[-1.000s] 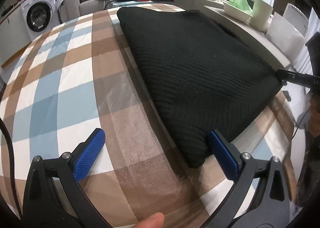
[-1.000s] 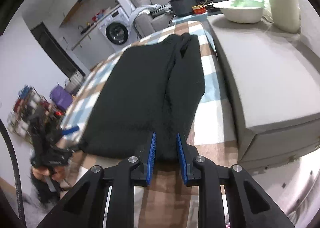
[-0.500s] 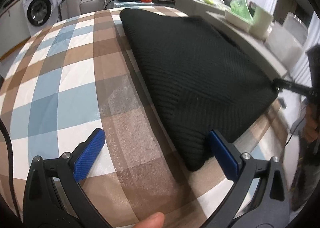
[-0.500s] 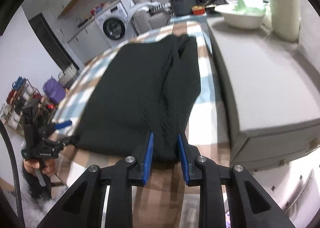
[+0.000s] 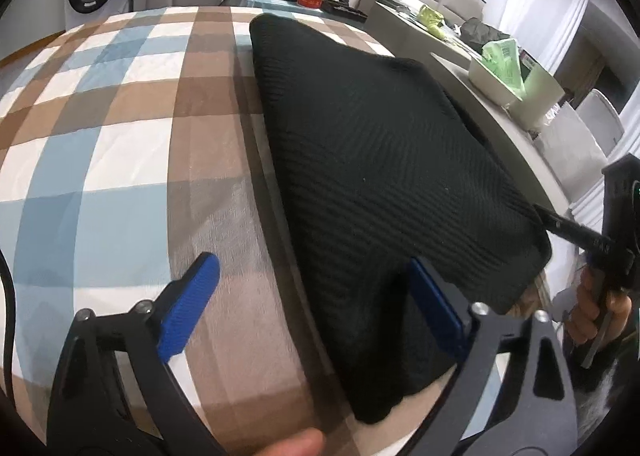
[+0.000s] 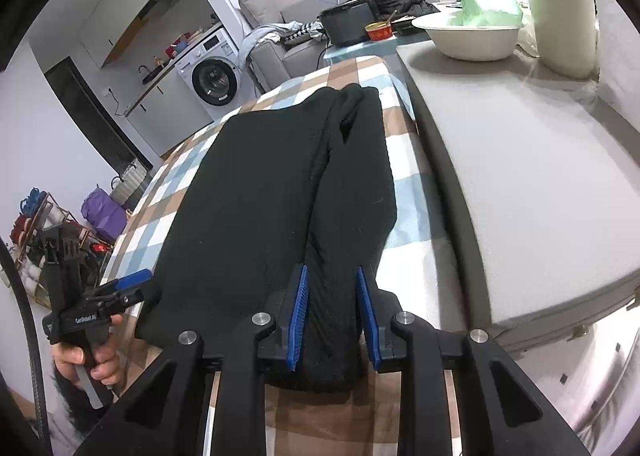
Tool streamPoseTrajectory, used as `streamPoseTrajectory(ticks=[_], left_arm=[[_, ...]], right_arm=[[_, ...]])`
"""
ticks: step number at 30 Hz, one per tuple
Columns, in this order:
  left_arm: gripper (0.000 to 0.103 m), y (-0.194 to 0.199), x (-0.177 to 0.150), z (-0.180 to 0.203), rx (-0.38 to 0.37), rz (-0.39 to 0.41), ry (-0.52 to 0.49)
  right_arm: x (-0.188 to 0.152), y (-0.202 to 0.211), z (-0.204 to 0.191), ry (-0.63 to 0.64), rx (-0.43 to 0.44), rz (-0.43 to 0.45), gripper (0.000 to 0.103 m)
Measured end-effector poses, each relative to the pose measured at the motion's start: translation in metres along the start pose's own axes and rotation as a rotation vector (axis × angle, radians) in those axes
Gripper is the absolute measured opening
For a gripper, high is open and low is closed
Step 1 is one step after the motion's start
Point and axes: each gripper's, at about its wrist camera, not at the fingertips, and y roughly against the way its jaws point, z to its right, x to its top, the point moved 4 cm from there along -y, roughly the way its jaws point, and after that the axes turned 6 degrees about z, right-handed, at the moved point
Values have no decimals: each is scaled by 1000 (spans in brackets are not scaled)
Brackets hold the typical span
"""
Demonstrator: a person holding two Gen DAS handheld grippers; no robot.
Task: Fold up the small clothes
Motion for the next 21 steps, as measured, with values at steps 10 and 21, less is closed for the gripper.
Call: streamPoseTrajectory(ticks=[10, 21], left_arm=[[48, -11, 8, 5, -34, 19, 9], [48, -14, 12, 2, -42, 10, 33]], right_arm=[[-12, -2, 2, 68, -128, -41, 5], [21, 11, 5, -45, 44, 16, 36]])
